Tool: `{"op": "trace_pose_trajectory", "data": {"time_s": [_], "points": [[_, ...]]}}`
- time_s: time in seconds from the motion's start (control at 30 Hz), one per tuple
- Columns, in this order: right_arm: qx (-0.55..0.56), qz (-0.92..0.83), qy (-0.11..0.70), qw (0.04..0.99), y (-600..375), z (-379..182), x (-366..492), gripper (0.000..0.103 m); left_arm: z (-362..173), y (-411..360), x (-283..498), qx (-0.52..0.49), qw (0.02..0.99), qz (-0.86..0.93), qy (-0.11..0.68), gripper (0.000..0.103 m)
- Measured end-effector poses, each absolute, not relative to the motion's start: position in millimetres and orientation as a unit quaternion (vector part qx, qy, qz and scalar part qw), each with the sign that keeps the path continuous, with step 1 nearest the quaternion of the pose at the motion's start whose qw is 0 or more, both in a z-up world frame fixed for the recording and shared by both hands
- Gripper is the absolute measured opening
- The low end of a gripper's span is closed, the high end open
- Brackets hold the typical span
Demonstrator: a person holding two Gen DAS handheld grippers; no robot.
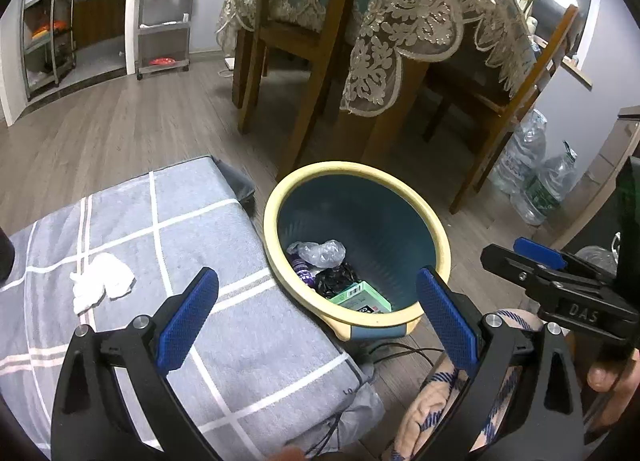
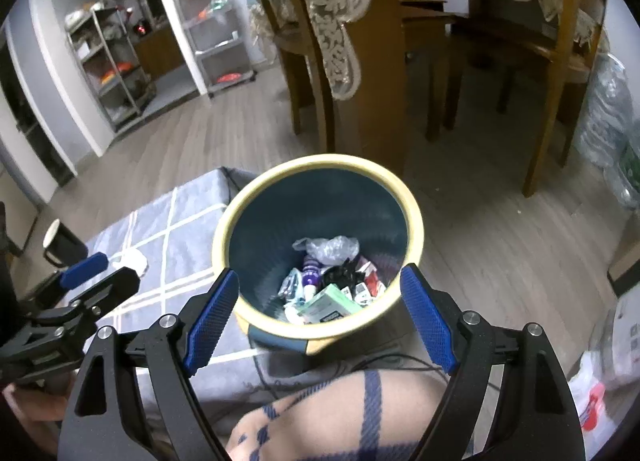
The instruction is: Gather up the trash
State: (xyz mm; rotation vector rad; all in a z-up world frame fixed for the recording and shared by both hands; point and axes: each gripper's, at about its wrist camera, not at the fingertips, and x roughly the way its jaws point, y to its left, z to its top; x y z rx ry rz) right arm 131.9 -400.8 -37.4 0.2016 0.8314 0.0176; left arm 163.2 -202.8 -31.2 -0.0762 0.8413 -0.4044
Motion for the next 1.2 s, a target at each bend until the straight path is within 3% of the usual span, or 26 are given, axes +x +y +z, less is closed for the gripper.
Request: {"op": "trace_pose_trajectory", "data": {"time_s": [1.2], "points": [[0.115, -0.010, 0.374, 0.920, -410.6, -35.5, 120.0, 0.083, -18.2, -224.3, 151.0, 0.002, 0.909, -0.192, 0.369, 0.097]]}}
